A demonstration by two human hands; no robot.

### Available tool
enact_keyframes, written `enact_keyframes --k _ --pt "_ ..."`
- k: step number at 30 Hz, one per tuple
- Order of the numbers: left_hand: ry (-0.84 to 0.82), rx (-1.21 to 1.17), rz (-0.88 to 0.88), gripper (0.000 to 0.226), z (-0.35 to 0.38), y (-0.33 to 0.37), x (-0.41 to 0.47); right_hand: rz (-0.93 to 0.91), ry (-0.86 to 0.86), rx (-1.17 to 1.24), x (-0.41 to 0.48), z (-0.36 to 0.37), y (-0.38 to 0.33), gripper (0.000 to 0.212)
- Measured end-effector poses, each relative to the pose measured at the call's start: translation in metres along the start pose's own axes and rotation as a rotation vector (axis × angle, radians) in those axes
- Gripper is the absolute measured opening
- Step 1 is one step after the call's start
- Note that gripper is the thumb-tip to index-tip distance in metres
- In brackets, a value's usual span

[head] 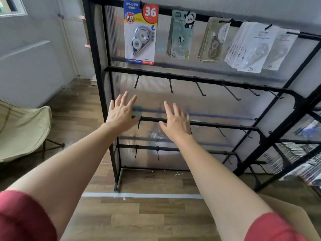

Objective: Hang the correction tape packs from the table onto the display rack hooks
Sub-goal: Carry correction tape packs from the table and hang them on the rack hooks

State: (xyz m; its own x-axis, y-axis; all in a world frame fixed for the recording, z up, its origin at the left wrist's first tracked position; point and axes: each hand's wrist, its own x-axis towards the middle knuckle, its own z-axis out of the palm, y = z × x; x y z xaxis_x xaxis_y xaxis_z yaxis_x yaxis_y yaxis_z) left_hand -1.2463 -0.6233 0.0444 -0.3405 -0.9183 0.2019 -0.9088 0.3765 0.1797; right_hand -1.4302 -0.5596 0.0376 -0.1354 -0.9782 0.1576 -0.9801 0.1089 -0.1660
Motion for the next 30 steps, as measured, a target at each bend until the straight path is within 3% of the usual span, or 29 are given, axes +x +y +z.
enact_keyframes --k 7,14,23,30 --pt "-0.078 0.000 -0.097 0.076 0.035 0.030 -0.061 -0.009 -0.128 -0.031 -0.058 0.023 0.026 0.069" --pt "-0.175 0.039 -0.287 0.076 0.057 0.030 -0.165 -0.171 -0.253 -0.068 -0.113 0.062 0.015 0.067" --pt "-0.204 0.021 -0.632 0.076 0.061 -0.027 -0.290 -0.343 -0.442 -0.067 -0.173 0.104 -0.082 0.070" --pt "-0.161 -0.025 -0.822 0.077 0.048 -0.113 -0.369 -0.507 -0.517 -0.091 -0.201 0.130 -0.194 0.070"
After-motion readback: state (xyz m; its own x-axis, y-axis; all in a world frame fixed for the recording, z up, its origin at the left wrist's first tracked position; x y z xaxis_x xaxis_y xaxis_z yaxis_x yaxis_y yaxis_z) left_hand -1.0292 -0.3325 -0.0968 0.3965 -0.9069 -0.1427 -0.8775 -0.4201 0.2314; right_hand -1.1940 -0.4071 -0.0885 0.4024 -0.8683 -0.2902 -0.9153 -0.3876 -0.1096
